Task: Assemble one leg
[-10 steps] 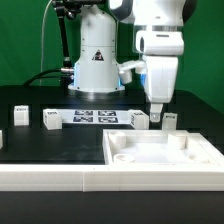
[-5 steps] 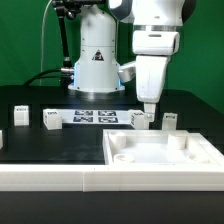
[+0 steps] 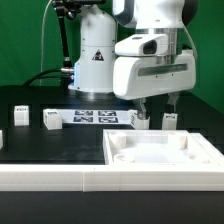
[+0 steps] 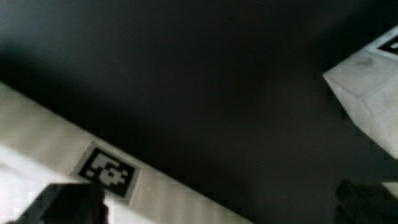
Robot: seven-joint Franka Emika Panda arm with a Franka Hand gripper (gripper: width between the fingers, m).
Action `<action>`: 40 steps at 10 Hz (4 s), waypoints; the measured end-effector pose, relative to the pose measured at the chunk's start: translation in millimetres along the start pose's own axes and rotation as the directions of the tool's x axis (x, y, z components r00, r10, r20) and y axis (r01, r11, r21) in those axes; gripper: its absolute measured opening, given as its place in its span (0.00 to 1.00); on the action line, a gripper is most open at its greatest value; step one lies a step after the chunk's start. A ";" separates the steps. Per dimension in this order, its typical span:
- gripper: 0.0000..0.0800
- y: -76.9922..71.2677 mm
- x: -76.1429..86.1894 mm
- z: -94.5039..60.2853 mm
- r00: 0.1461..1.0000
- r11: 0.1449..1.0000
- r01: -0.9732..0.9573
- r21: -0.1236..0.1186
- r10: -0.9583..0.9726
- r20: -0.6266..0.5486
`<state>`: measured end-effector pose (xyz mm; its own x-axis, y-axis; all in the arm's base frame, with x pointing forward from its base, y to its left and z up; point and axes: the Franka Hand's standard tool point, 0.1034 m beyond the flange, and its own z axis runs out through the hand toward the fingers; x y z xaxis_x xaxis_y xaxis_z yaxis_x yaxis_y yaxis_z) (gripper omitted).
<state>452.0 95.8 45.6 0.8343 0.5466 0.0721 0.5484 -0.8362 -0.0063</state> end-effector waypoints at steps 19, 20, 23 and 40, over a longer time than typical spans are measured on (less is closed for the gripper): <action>0.81 -38.4 -2.5 8.0 0.664 0.701 -0.713 -0.003 0.676 0.318; 0.81 -42.6 -6.2 8.5 0.644 0.705 -0.709 -0.014 0.656 0.393; 0.81 -48.4 -4.2 5.7 0.582 0.713 -0.700 -0.033 0.597 0.552; 0.81 -66.6 -26.9 40.6 0.389 0.742 -0.668 -0.057 0.414 0.823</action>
Offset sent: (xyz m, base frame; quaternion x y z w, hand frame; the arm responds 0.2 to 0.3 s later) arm 0.0000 0.0000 0.0000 0.0000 0.0000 0.1938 0.9810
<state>395.3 138.7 3.6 0.5984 -0.0963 -0.7954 -0.1539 -0.9881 0.0039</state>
